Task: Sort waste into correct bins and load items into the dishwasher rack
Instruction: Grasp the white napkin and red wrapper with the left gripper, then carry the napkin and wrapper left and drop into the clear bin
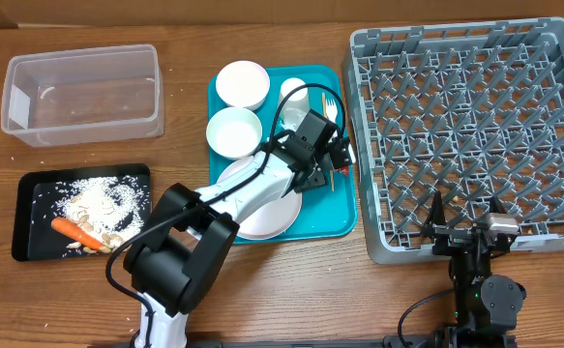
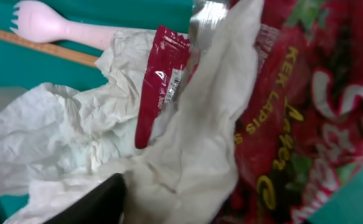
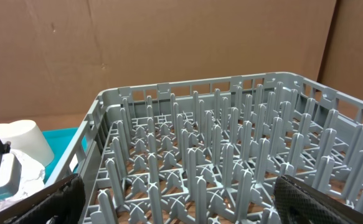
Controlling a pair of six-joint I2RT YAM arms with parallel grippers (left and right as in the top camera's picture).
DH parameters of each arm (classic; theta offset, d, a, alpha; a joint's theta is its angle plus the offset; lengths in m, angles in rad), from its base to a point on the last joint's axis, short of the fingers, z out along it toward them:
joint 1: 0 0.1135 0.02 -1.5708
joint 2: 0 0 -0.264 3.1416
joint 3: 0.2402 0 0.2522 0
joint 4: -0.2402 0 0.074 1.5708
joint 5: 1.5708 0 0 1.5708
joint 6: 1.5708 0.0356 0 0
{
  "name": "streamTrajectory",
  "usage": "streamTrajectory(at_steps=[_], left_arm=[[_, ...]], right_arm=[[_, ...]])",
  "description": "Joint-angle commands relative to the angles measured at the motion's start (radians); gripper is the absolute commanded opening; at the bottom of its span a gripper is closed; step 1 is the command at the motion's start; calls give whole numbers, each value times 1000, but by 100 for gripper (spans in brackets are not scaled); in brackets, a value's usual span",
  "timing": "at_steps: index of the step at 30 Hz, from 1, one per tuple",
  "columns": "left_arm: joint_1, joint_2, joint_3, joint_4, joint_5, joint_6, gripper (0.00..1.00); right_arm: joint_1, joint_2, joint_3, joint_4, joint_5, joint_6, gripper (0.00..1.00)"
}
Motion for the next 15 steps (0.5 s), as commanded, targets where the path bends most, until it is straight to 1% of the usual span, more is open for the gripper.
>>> streamTrajectory(at_steps=[1, 3, 5, 6, 7, 11, 15], left_arm=[[-1, 17, 5, 30, -34, -2, 40], [-2, 16, 5, 47, -43, -23, 32], [-2, 16, 5, 54, -43, -43, 20], [-2, 16, 5, 54, -43, -48, 13], [-2, 12, 5, 53, -43, -64, 4], [-3, -34, 12, 51, -42, -147, 4], [-3, -142, 18, 39, 29, -178, 4]], right_arm=[[-2, -8, -10, 8, 9, -4, 100], [-2, -8, -10, 8, 9, -4, 100], [-2, -8, -10, 8, 9, -4, 100], [-2, -8, -10, 8, 9, -4, 100], [-2, -8, -10, 8, 9, -4, 100], [-2, -8, -10, 8, 9, -4, 100], [-2, -8, -10, 8, 9, -4, 100]])
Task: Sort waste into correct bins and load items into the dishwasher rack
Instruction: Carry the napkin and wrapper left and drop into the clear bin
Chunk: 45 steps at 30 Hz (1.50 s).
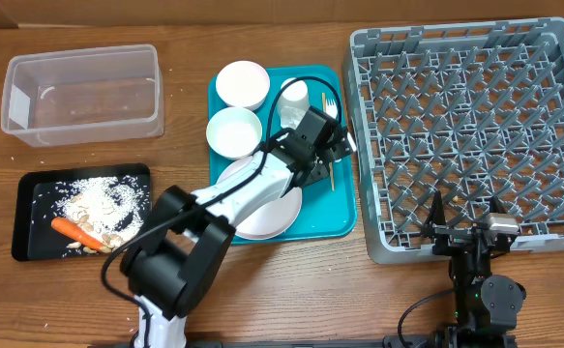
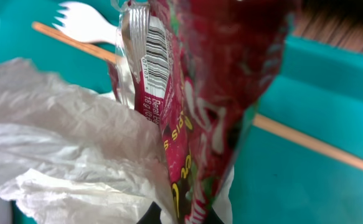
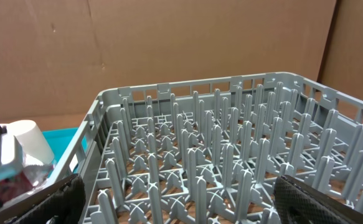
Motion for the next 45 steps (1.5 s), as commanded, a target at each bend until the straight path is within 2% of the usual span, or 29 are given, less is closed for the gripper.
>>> streamTrajectory(at_steps=[1, 7, 12, 15, 19, 21, 24, 25, 26, 27, 28, 34, 37, 39, 43, 44, 45], left_arm=[[-3, -152, 18, -4, 57, -80, 4], [-1, -328, 18, -24, 46, -165, 4], [48, -452, 18, -10, -123, -233, 4], [146, -475, 18, -8, -168, -309, 4], [367, -466, 18, -8, -161, -484, 4], [469, -460, 18, 1, -125, -520, 4], [634, -437, 18, 17, 5, -526, 5], [677, -425, 18, 19, 39, -526, 9], [717, -410, 18, 23, 74, -526, 22], [761, -383, 18, 24, 105, -526, 70], [787, -362, 18, 24, 116, -526, 100], [829, -325, 18, 19, 123, -550, 100], [816, -343, 18, 23, 194, -597, 100], [808, -359, 18, 21, 302, -597, 100], [765, -383, 18, 12, 674, -634, 100], [732, -382, 18, 4, 829, -642, 100], [715, -382, 18, -5, 880, -642, 100]], right_arm=[[-2, -8, -10, 8, 10, -4, 100], [-2, -8, -10, 8, 9, -4, 100], [-2, -8, -10, 8, 9, -4, 100], [-2, -8, -10, 8, 9, -4, 100], [-2, -8, -10, 8, 9, -4, 100], [-2, -8, -10, 8, 10, -4, 100], [-2, -8, -10, 8, 9, -4, 100], [-2, -8, -10, 8, 9, -4, 100], [-2, -8, -10, 8, 10, -4, 100], [-2, -8, -10, 8, 9, -4, 100], [-2, -8, -10, 8, 9, -4, 100], [-2, -8, -10, 8, 9, -4, 100], [-2, -8, -10, 8, 9, -4, 100], [-2, -8, -10, 8, 9, -4, 100], [-2, -8, -10, 8, 9, -4, 100], [-2, -8, -10, 8, 9, -4, 100], [-2, -8, -10, 8, 10, -4, 100]])
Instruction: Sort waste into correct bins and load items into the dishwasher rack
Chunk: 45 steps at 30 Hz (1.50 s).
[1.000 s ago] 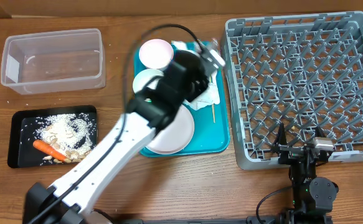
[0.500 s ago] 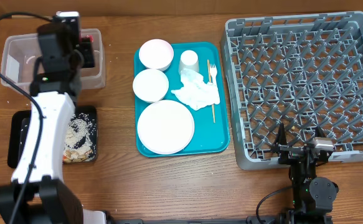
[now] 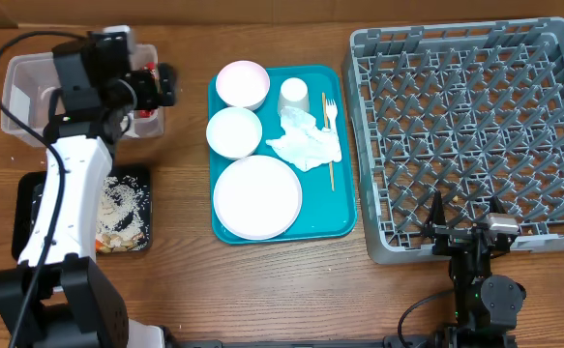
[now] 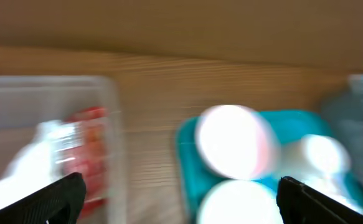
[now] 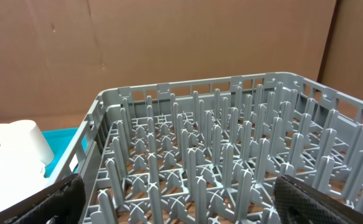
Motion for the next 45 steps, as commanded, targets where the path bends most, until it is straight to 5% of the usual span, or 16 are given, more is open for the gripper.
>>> streamTrajectory(at_steps=[1, 7, 12, 14, 19, 25, 40, 45], left_arm=[[-92, -31, 14, -23, 431, -41, 100], [-322, -31, 14, -91, 415, -69, 100], [-602, -19, 14, -200, -334, -30, 100], [-661, 5, 14, -201, -449, 10, 100], [-679, 119, 14, -193, -436, 123, 96], [-713, 240, 14, -174, -352, 401, 94], [-725, 407, 14, -42, -431, 430, 89], [-725, 410, 14, -32, -430, 429, 67]], right_arm=[[-2, -8, -10, 8, 9, -4, 100], [-2, -8, -10, 8, 9, -4, 100], [-2, -8, -10, 8, 9, -4, 100], [-2, -8, -10, 8, 9, -4, 100], [-2, -8, -10, 8, 9, -4, 100], [-2, -8, -10, 8, 9, -4, 100], [-2, -8, -10, 8, 9, -4, 100], [-2, -8, -10, 8, 9, -4, 100]])
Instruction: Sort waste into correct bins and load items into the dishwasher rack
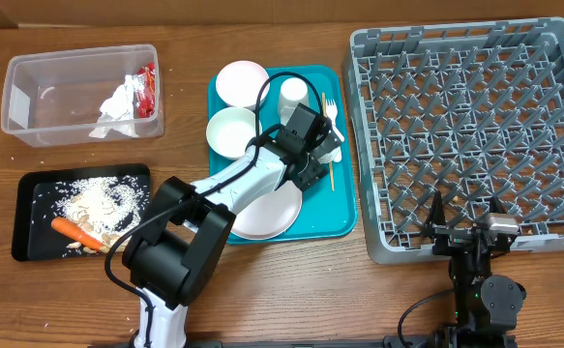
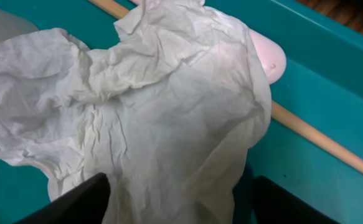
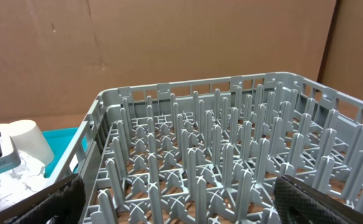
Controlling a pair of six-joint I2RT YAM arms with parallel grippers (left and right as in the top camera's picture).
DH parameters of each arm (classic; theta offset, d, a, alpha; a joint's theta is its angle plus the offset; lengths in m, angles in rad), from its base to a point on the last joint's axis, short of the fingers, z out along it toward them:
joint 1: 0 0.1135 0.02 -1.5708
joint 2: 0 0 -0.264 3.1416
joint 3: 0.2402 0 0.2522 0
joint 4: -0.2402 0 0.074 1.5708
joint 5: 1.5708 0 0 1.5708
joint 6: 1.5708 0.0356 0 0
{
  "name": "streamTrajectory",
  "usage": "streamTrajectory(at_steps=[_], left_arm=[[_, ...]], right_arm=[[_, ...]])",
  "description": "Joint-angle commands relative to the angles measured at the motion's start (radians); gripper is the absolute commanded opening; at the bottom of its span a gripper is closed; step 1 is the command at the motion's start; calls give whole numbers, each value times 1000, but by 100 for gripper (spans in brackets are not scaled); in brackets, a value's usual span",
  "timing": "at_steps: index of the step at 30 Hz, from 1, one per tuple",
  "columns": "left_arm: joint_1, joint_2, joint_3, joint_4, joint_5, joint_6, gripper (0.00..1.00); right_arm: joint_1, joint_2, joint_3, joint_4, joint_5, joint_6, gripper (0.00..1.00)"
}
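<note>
A crumpled white napkin (image 2: 169,112) lies on the teal tray (image 1: 335,217). My left gripper (image 2: 181,208) is low over it and open, one finger on each side of the napkin. A wooden chopstick (image 2: 318,140) and a pink spork (image 2: 268,56) lie just beyond the napkin. The red wrapper (image 1: 147,87) lies in the clear bin (image 1: 49,92) next to a white scrap. My right gripper (image 3: 187,205) rests open at the near edge of the grey dishwasher rack (image 1: 475,126), holding nothing.
The teal tray also carries a large white plate (image 1: 262,217), two bowls (image 1: 241,82) (image 1: 233,130) and a white cup (image 1: 292,94). A black tray (image 1: 30,193) at the left holds rice and a carrot (image 1: 74,230).
My left gripper was open over the clear bin. Now it is back at the teal tray, open around the white napkin. The red wrapper stays in the bin. The right arm is unmoved.
My left gripper was first down on the heap of napkin and red wrapper on the tray. Then it was shut on the red wrapper. Later it stood open over the clear bin with the wrapper inside. Now it is around the napkin.
</note>
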Motion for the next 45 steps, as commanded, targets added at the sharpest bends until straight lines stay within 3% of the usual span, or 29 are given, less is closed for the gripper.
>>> streamTrajectory(at_steps=[1, 4, 7, 10, 17, 24, 29, 36, 45], left_arm=[[-2, 14, 11, 6, -3, 16, 60], [-1, 14, 11, 3, 60, 16, 52], [-1, 14, 11, 2, 74, 4, 23], [-1, 14, 11, 3, 73, -23, 5], [-2, -43, 101, -49, 81, -132, 4], [6, -214, 288, -153, 101, -225, 4], [90, -369, 313, -158, 91, -270, 4], [378, -440, 312, -158, 22, -373, 4], [819, -291, 312, -158, 13, -381, 4]], right_arm=[[-2, -8, -10, 8, 9, -4, 100], [-2, -8, -10, 8, 9, -4, 100], [-2, -8, -10, 8, 9, -4, 100], [-2, -8, -10, 8, 9, -4, 100], [-2, -8, -10, 8, 9, -4, 100], [-2, -8, -10, 8, 9, -4, 100], [-2, -8, -10, 8, 9, -4, 100], [-2, -8, -10, 8, 9, -4, 100], [-2, -8, -10, 8, 9, -4, 100]])
